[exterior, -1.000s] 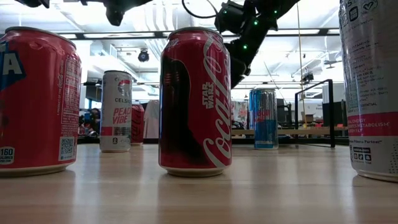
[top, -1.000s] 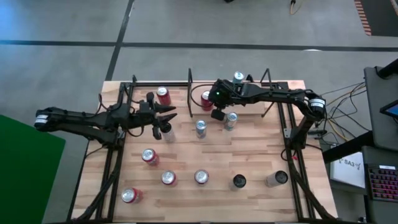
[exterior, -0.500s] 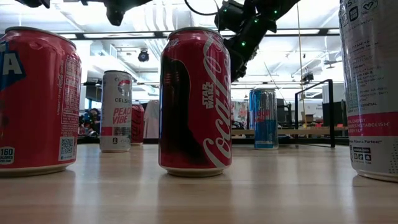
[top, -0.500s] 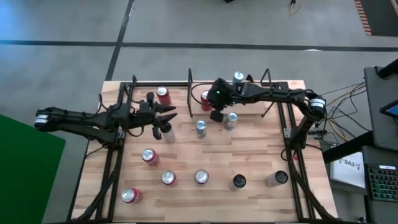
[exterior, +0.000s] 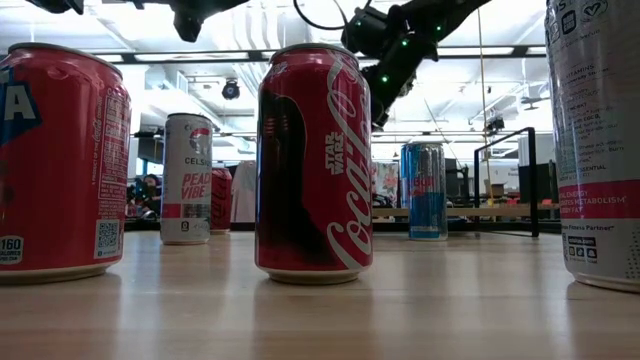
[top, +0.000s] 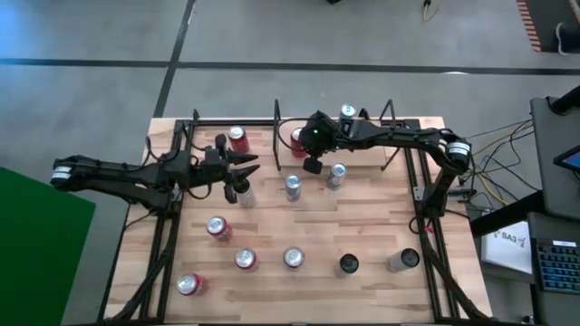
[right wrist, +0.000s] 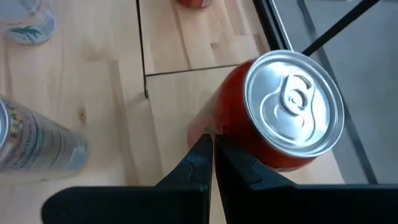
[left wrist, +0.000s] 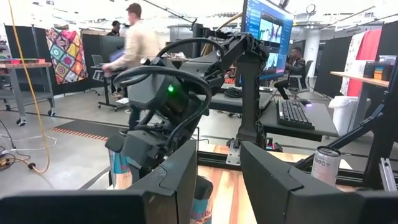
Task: Place canned beverage on shelf
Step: Put the red and black soda can on the shelf
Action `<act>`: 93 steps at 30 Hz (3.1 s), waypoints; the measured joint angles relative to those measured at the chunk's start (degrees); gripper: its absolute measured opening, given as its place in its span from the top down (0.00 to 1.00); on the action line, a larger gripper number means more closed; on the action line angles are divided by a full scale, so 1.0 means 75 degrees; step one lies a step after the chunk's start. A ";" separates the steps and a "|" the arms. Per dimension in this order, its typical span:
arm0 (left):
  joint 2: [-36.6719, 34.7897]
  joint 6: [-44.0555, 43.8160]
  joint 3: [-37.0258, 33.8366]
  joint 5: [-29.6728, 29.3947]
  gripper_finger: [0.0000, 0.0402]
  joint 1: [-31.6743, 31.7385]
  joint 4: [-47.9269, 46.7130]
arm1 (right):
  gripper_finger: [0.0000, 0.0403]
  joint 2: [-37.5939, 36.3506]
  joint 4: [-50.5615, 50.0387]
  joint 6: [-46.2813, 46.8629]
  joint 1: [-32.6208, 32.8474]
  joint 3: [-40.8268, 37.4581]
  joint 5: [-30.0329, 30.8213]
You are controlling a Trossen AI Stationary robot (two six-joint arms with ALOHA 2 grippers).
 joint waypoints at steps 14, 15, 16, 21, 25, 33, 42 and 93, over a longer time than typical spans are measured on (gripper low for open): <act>0.0000 0.0000 0.0000 -0.0189 0.73 0.0003 0.0049 | 0.98 -0.0014 -0.0526 0.0014 -0.0048 0.0174 -0.0002; 0.0000 0.0000 0.0000 -0.0191 0.73 0.0003 0.0047 | 0.98 -0.0015 -0.0722 0.0040 -0.0060 0.0236 0.0004; 0.0000 0.0000 0.0000 -0.0190 0.73 0.0003 0.0049 | 0.98 -0.0018 -0.0943 0.0061 -0.0080 0.0304 0.0000; 0.0000 0.0003 0.0000 -0.0192 0.73 0.0003 0.0044 | 0.98 -0.0023 -0.1321 0.0268 -0.0312 0.0420 0.0142; 0.0000 0.0100 0.0000 -0.0191 0.73 0.0003 0.0043 | 0.98 0.0032 -0.1059 0.0268 -0.0489 0.0420 0.0192; -0.0003 0.0174 0.0000 -0.0190 0.73 0.0003 0.0036 | 0.98 0.0245 -0.0763 0.0127 -0.0498 0.0417 0.0043; -0.0003 0.0233 0.0000 -0.0192 0.73 0.0000 0.0034 | 0.98 0.0248 -0.0365 0.0094 -0.0498 0.0411 -0.0244; -0.0006 0.0172 0.0000 -0.0189 0.73 0.0001 0.0036 | 0.98 0.0272 -0.0531 0.0149 -0.0447 0.0708 -0.0353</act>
